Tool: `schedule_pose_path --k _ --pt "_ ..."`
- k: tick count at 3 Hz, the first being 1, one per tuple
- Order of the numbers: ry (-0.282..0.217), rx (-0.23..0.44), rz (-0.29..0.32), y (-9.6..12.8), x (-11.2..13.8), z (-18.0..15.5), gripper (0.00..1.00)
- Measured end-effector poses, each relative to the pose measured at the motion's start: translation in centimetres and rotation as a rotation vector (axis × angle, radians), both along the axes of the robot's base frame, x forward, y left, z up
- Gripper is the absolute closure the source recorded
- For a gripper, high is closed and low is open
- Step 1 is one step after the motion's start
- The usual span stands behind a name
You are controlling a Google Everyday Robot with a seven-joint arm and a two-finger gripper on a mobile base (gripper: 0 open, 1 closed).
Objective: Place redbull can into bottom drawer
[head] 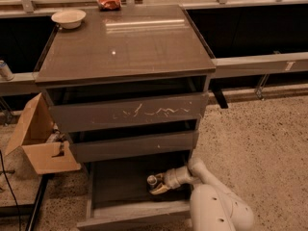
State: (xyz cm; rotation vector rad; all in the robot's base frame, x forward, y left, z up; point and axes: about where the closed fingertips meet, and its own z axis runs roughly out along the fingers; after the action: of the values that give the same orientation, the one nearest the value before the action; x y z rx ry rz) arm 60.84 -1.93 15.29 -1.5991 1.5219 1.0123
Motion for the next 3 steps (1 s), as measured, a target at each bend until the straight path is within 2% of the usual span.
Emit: schedule_pose_path --k 1,2,3 --pt "0.001 0.001 -0.001 -0.05 -0.05 -0.17 1.0" --pt "0.008 0.004 -0.001 -0.04 -0.12 -0.3 0.84" --pt "0.008 0.004 -0.001 -0.04 -0.12 -0.31 0.62"
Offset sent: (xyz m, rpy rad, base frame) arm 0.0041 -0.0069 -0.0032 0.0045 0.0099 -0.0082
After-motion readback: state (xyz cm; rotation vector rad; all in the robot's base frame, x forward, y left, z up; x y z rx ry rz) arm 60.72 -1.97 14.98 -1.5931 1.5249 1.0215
